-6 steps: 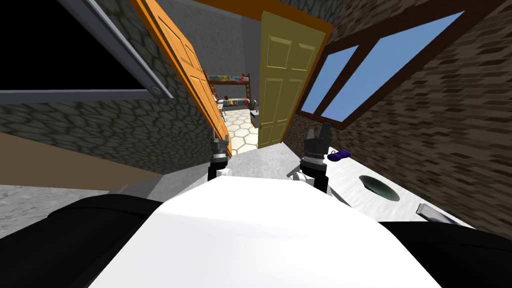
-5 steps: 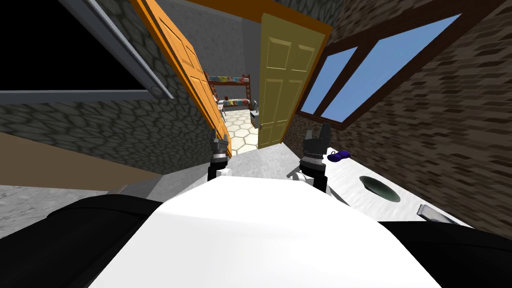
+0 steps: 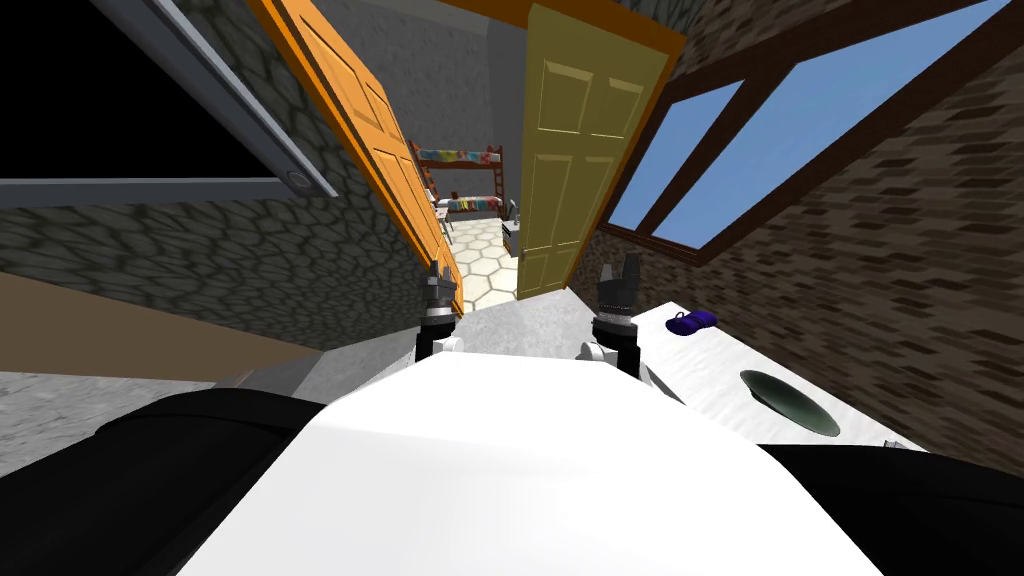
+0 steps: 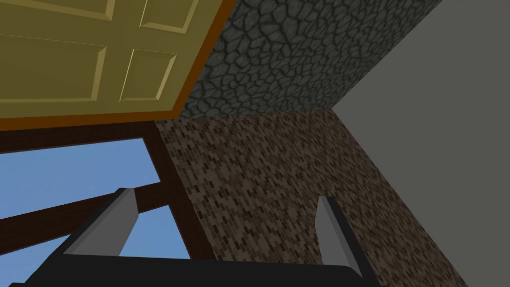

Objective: Push the door open

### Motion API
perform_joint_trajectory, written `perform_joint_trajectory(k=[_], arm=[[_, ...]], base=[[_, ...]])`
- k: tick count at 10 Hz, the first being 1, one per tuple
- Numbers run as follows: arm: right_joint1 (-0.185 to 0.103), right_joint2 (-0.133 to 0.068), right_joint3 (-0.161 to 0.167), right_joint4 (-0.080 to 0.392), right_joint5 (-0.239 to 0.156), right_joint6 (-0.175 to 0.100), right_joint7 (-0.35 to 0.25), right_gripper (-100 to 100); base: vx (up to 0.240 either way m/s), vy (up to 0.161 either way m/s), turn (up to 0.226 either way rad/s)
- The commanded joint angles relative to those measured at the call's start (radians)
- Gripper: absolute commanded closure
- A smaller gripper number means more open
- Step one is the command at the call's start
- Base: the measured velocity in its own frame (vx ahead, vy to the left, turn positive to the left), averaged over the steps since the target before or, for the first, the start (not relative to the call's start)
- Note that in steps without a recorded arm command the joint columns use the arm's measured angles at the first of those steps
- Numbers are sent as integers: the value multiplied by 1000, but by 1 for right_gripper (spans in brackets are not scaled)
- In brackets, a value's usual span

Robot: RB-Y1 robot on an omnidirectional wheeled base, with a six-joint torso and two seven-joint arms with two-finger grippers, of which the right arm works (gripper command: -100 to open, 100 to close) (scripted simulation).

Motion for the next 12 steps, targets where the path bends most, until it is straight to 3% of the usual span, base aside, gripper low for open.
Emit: perform_joint_trajectory(k=[1, 12], arm=[[-8, -5, 2, 32, -1, -11, -2, -100], [-96, -34, 16, 276, -3, -56, -15, -100]], base=[[90, -27, 24], [92, -18, 34]])
